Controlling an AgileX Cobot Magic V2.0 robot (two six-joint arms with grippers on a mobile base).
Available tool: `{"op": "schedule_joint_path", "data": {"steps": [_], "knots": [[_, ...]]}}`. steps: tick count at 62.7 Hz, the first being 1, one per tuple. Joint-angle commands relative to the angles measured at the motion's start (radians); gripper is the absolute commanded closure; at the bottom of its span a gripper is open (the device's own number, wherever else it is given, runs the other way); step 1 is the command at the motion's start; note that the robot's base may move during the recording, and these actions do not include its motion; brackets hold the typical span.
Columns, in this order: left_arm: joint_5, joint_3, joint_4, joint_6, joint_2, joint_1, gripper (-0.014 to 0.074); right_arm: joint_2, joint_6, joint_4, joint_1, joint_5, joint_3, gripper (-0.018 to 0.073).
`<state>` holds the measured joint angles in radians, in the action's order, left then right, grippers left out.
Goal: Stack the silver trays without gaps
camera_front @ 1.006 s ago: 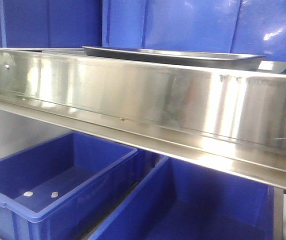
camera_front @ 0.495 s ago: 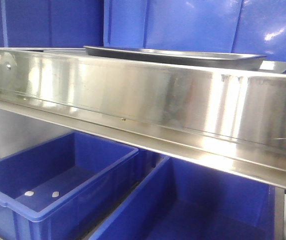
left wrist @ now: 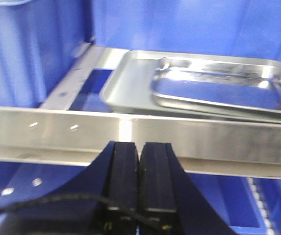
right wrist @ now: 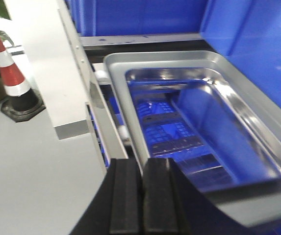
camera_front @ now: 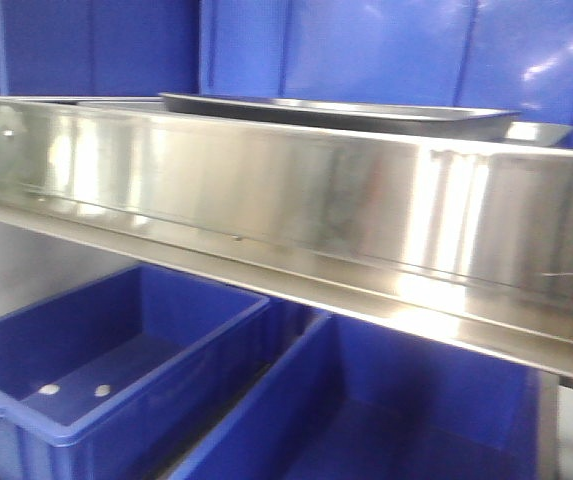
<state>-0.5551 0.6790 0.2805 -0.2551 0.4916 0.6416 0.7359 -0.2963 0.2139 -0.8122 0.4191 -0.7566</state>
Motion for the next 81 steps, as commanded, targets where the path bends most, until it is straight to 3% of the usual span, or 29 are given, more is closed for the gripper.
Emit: {"op": "schedule_joint_path", "data": {"steps": [1,81], "knots": [[0.088,0.027,0.011,0.004,0.005,0.004,0.0644,-0.007,0.009,0.021,-0.001,-0.089,-0.028,0.0509],[0.088,0.027,0.011,0.004,0.005,0.004,0.0644,-0.007,0.009,0.021,-0.001,-0.088,-0.028,0.0509]]}}
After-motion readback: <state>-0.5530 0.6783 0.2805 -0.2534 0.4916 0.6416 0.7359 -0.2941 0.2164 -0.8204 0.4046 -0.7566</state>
